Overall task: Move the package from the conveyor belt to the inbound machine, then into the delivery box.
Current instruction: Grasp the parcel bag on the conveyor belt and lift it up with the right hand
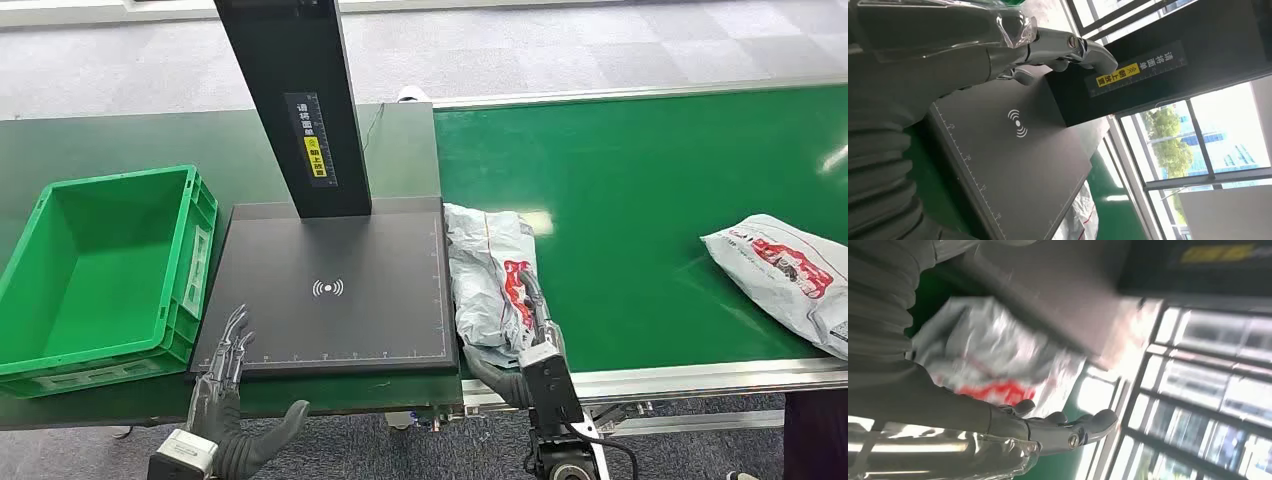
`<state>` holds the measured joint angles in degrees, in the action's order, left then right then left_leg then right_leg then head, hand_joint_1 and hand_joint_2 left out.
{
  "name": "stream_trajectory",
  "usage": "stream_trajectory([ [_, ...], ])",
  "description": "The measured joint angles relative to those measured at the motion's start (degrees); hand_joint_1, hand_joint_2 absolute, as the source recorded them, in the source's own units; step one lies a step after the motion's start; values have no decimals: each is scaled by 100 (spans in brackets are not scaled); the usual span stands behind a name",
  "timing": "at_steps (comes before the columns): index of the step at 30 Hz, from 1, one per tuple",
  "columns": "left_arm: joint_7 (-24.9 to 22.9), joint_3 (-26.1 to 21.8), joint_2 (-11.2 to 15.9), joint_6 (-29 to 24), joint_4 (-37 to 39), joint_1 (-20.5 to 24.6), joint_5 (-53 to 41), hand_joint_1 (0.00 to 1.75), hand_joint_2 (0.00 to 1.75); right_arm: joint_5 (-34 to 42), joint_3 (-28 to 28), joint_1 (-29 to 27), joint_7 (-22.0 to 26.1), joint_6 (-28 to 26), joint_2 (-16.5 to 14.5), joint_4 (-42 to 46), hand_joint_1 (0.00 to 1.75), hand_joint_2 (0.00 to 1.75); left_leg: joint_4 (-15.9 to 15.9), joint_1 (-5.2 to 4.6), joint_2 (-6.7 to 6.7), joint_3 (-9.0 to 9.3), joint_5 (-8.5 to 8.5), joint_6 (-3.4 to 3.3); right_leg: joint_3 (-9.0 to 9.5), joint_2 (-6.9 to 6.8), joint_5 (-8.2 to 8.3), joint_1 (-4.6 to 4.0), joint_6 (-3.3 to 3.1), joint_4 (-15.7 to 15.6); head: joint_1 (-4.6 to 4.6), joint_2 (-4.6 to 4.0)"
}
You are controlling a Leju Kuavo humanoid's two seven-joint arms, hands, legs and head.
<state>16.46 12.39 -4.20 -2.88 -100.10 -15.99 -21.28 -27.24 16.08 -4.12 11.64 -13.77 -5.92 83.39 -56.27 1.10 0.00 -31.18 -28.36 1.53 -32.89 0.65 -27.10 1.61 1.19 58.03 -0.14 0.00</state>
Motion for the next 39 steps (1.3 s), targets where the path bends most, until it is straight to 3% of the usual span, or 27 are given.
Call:
stream_trajectory([
  [4, 0, 3, -35, 74, 7, 47, -68, 0, 175, -870, -376, 446, -518, -26, 214, -298, 0, 175, -3, -4, -1, 1, 3, -4, 3, 0, 3, 4, 3, 0, 2, 0],
  [10, 36, -5, -85, 150, 98, 139, -84, 0, 175, -1535, -1042, 1213, -619, 381, 673, -869, 0, 175, -8, -9, -2, 2, 4, -6, 3, -1, 8, 9, 9, 0, 2, 0],
  [18, 19, -19, -185, 369, 163, 325, -250, 0, 175, -3147, -1157, 1827, -1766, 450, 865, -1516, 0, 175, -6, -6, -1, -4, 4, -6, -2, 0, 8, 5, 8, 0, 1, 0],
  [20, 28, -26, -188, 416, 197, 380, -247, 0, 175, -2966, -1258, 2065, -1549, 659, 914, -1864, 0, 175, -7, -8, -1, -2, 5, -7, 0, 0, 8, 7, 8, 0, 2, 0],
  [24, 142, -48, -180, 543, 336, 535, -162, 0, 175, -1778, -1477, 2434, -179, 1844, 1094, -2554, 0, 175, -11, -9, -7, -2, 7, -10, 3, -5, 9, 9, 10, 0, 1, 0],
  [26, 187, -63, -177, 579, 416, 603, -139, 0, 175, -1519, -1511, 2539, 201, 2172, 1209, -2857, 0, 175, -11, -9, -16, -4, 7, -10, 3, -8, 10, 9, 10, 0, 1, 0],
  [39, 208, -91, -175, 600, 622, 726, -128, 0, 175, -1449, -1544, 2737, 333, 2284, 1407, -3524, 0, 175, -10, -8, -18, -10, 6, -10, -3, -7, 9, 8, 10, 0, 1, 0],
])
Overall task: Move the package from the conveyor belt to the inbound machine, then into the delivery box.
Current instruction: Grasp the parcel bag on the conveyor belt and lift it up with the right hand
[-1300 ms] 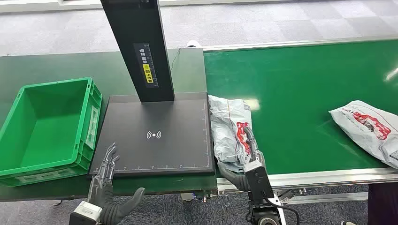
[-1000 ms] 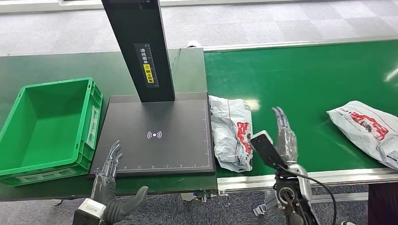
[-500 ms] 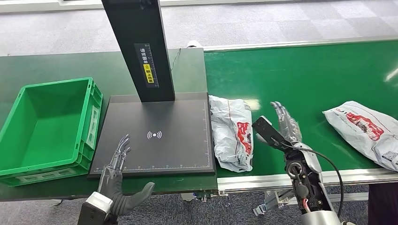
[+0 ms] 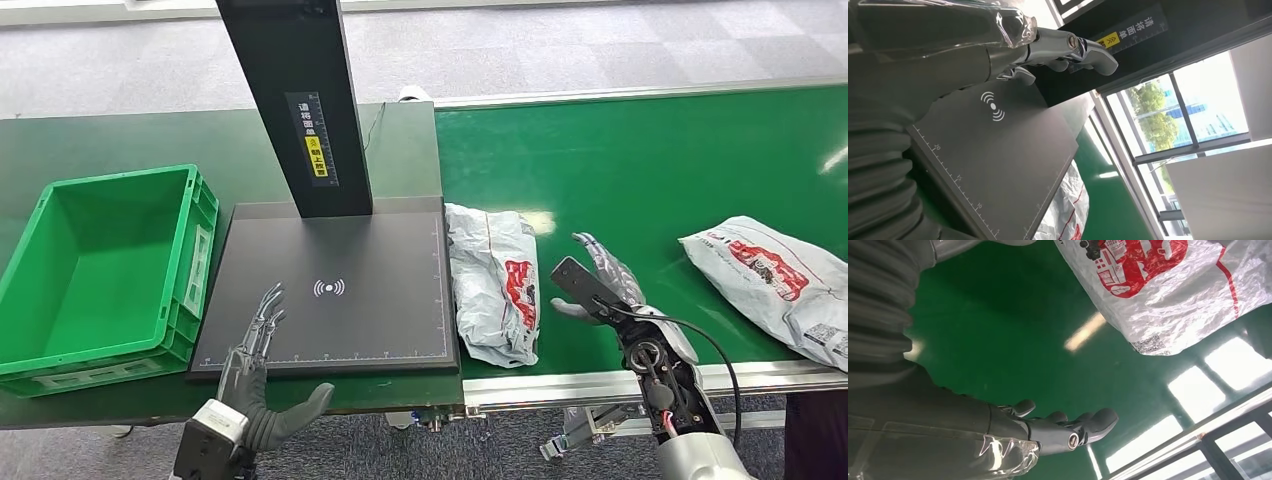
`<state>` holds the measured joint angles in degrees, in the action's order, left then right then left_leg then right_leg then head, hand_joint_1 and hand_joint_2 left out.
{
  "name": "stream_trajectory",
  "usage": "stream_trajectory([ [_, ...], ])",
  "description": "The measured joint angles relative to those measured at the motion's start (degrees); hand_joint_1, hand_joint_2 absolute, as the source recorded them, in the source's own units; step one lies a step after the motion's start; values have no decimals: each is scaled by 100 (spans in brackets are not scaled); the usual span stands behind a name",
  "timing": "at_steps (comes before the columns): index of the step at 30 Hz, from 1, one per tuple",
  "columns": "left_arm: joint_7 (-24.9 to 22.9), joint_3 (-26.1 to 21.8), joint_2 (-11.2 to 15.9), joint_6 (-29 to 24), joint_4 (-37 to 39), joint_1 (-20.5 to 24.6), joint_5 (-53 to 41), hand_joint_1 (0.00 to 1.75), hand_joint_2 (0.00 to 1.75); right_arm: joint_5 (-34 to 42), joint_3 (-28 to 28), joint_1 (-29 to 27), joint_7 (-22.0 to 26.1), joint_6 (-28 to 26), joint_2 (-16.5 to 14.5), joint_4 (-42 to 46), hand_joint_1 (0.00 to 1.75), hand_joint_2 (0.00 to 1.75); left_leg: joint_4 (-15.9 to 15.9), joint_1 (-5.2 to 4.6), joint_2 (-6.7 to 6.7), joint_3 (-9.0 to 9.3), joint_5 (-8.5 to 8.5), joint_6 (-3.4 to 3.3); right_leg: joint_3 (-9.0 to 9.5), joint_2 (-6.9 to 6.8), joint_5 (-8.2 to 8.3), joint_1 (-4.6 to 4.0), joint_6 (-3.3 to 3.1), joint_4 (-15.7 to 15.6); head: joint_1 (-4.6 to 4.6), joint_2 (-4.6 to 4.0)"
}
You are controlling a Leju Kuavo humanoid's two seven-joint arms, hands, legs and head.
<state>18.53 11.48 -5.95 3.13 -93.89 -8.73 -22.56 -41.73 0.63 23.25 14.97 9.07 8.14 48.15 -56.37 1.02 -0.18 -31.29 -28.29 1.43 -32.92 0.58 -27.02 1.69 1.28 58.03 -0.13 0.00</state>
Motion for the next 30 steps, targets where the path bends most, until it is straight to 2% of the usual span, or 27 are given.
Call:
stream_trajectory([
  [7, 4, -1, 2, 2, 17, 2, 4, 0, 175, -126, 73, 138, 53, 142, 8, -242, 0, 175, 0, 0, 3, -1, 0, 0, 0, 0, 0, 0, 0, 0, 0, 0],
  [15, 62, 12, 64, 10, 57, 47, 98, 0, 175, -40, 602, 887, 386, 433, 21, -1207, 0, 175, 0, 0, 3, 1, 2, 0, 1, 1, 1, 0, 0, 1, 0, 0],
  [22, 111, 23, 123, 34, 171, 159, 177, 0, 175, 164, 1030, 1338, 857, 597, -89, -1742, 0, 175, 0, 0, 2, -1, 2, 0, 0, 1, 1, -1, 0, 2, 0, 0],
  [30, 167, 26, 148, 107, 284, 293, 208, 0, 175, 313, 1275, 1876, 458, 1040, -285, -2176, 0, 175, 0, 0, 4, 1, 4, -1, 0, 0, 1, -1, 0, 2, 0, 0],
])
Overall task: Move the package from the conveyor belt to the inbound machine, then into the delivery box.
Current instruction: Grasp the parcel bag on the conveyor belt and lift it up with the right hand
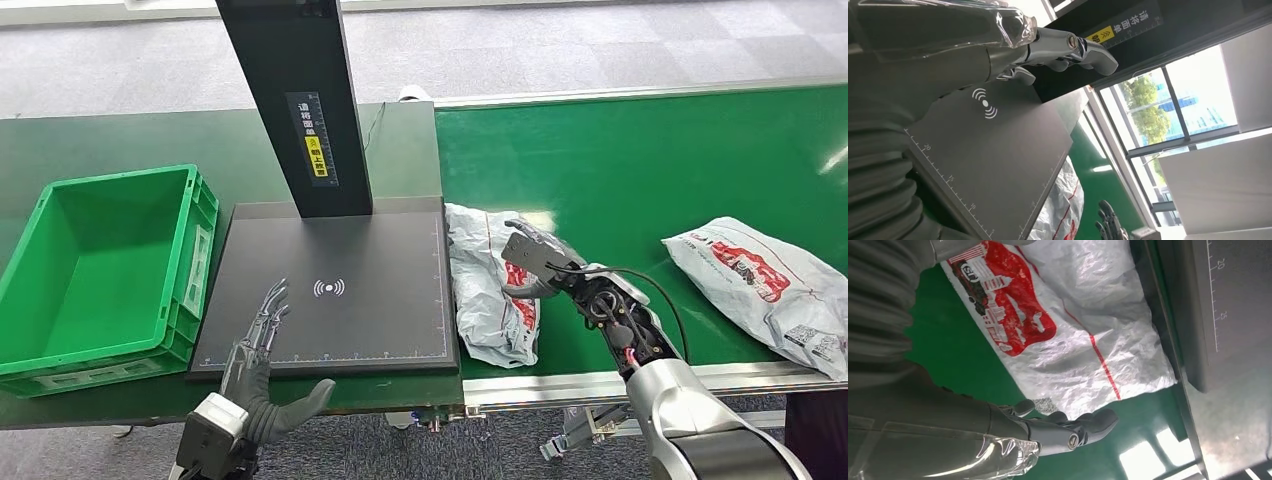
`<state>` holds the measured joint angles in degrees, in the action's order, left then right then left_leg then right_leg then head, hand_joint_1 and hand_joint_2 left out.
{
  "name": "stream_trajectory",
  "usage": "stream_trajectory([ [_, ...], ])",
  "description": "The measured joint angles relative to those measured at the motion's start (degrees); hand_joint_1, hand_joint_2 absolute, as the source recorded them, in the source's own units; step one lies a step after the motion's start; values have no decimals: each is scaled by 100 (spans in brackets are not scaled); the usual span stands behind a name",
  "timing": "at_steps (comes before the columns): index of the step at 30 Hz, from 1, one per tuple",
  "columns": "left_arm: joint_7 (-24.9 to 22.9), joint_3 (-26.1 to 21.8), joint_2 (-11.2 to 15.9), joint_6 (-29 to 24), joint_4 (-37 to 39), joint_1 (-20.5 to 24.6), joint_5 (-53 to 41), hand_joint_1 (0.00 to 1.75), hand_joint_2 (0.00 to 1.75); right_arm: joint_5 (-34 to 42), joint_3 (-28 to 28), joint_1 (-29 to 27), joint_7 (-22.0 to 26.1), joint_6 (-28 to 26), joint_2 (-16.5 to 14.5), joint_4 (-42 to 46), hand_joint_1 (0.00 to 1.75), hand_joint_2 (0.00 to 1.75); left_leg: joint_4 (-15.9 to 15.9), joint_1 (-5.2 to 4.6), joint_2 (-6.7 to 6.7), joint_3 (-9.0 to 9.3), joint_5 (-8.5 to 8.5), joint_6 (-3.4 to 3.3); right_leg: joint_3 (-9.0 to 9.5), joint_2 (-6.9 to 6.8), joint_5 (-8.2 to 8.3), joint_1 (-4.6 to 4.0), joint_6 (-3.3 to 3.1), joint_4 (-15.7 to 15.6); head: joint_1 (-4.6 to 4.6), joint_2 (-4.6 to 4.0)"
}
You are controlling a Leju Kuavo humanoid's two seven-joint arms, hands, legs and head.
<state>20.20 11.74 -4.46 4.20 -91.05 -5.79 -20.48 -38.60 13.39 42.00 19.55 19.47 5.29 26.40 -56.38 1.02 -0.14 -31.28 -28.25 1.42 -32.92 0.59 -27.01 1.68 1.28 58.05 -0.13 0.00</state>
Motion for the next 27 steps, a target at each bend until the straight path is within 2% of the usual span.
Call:
stream_trajectory([
  [4, 4, 1, 1, 4, 4, 5, 0, 0, 175, 1, 7, 19, -30, 24, -5, -16, 0, 175, 0, 0, 0, 0, 0, 0, 0, 0, 0, 0, 0, 0, 0, 0],
  [8, 32, 52, 32, 51, 128, 137, 23, 0, 175, -97, 268, 341, -729, 434, -108, -377, 0, 175, 0, 0, -4, -1, 0, 0, -1, 0, 2, 0, -1, 0, 0, 0],
  [13, 31, 78, 42, 57, 191, 178, 29, 0, 175, -197, 395, 471, -961, 527, -146, -540, 0, 175, 0, 0, -3, -1, 0, 0, -2, 0, 1, 0, -1, 0, 0, 0],
  [19, -125, 118, 19, -4, 207, 168, -20, 0, 175, -749, 811, 613, -2014, 984, -251, -655, 0, 175, 0, 0, 3, -1, 0, 0, 0, 1, 2, 0, -1, 1, 0, 0],
  [27, -185, 148, -38, -194, 207, 83, -62, 0, 175, -1077, 1324, 924, -2531, 1127, -520, -763, 0, 175, 0, 0, 7, -1, 0, 0, -3, 2, 2, -1, -1, 2, 0, 0],
])
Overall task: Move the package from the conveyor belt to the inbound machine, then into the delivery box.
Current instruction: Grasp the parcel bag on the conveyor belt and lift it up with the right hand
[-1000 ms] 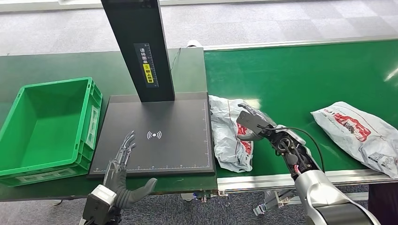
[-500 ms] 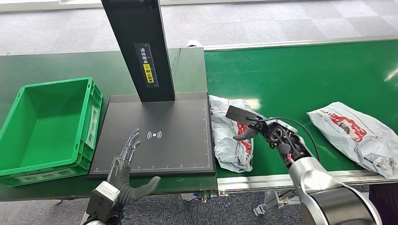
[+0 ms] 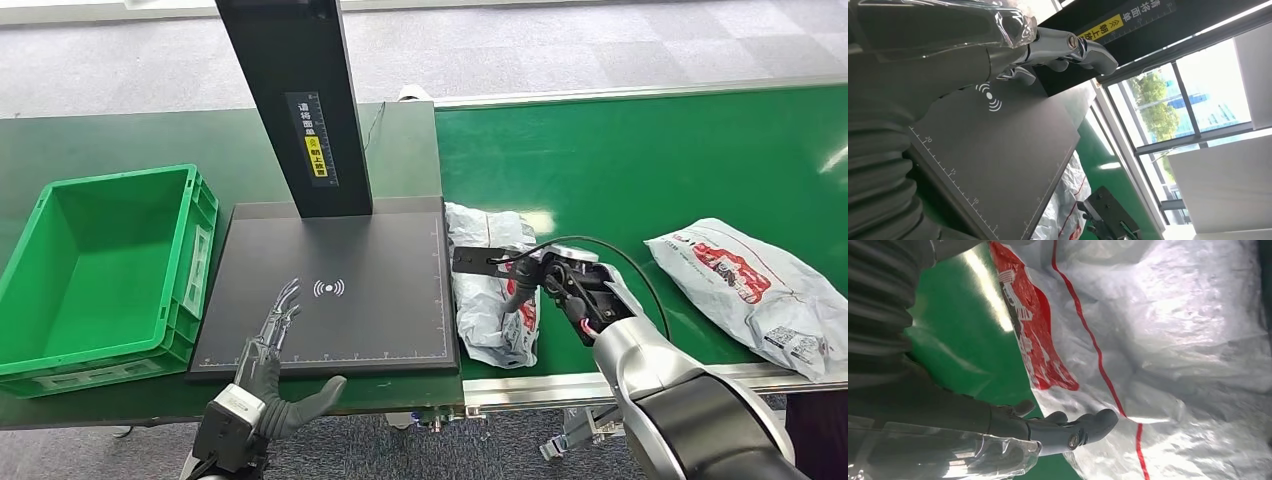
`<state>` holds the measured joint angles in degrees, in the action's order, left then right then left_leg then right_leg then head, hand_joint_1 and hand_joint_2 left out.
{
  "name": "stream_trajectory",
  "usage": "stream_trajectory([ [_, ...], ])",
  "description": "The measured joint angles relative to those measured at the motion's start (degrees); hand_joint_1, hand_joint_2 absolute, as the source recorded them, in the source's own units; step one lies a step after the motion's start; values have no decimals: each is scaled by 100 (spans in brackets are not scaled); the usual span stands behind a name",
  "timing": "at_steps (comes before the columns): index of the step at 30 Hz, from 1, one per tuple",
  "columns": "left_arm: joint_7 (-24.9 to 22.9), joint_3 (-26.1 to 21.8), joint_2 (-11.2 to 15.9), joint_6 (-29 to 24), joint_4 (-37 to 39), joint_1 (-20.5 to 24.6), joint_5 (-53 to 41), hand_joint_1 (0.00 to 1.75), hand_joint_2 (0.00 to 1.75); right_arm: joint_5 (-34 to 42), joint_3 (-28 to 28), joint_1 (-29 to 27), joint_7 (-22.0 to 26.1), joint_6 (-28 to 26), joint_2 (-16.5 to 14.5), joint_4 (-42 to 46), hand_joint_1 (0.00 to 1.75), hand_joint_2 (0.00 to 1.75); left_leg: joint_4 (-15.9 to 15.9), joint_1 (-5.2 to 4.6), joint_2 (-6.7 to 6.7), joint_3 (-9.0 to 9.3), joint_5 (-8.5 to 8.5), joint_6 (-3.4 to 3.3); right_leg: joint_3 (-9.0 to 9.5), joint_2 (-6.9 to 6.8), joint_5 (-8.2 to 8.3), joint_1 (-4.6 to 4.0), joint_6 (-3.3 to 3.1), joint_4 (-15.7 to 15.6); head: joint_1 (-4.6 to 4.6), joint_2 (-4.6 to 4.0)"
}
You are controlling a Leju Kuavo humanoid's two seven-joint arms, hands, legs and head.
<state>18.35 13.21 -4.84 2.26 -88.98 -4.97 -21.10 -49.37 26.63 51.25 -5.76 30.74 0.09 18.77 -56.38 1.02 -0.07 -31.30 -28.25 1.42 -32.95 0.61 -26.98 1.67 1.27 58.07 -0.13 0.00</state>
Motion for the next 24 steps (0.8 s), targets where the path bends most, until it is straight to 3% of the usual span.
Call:
stream_trajectory([
  [8, -20, -1, -15, -14, -1, -2, 0, 0, 175, -82, 221, 75, -73, 14, -103, -57, 0, 175, 0, 0, -2, 0, 0, 0, 0, 0, 0, 0, 0, 0, 0, 0],
  [16, -141, 0, -61, -39, -4, -19, 3, 0, 175, -636, 691, 105, -204, 78, -137, -107, 0, 175, 0, 0, -1, 1, 0, 0, 0, 0, 0, 0, 0, 0, 0, 0],
  [17, -150, 1, -66, -50, -5, -34, 3, 0, 175, -683, 767, 101, -170, 74, -145, -110, 9, 175, 0, 0, -1, 1, 0, 0, 0, 0, 0, 0, 0, 0, 0, 0],
  [20, -160, 1, -73, -97, -16, -97, 4, 0, 175, -753, 959, 88, -20, 97, -165, -117, 140, 175, 0, 0, -2, 1, 0, 0, 0, 0, 0, 0, 0, 0, 0, 0],
  [21, -160, 1, -73, -110, -19, -109, 7, 0, 175, -763, 1013, 82, 37, 120, -173, -120, 175, 175, 0, 0, -2, 1, 0, 0, 0, 0, 0, 0, 0, 0, 0, 0],
  [24, -157, 1, -73, -132, -20, -115, 27, 0, 175, -782, 1163, 46, 191, 168, -196, -124, 175, 175, 0, 0, -2, 1, 0, 0, 0, 0, 0, 0, 0, 0, 0, 0],
])
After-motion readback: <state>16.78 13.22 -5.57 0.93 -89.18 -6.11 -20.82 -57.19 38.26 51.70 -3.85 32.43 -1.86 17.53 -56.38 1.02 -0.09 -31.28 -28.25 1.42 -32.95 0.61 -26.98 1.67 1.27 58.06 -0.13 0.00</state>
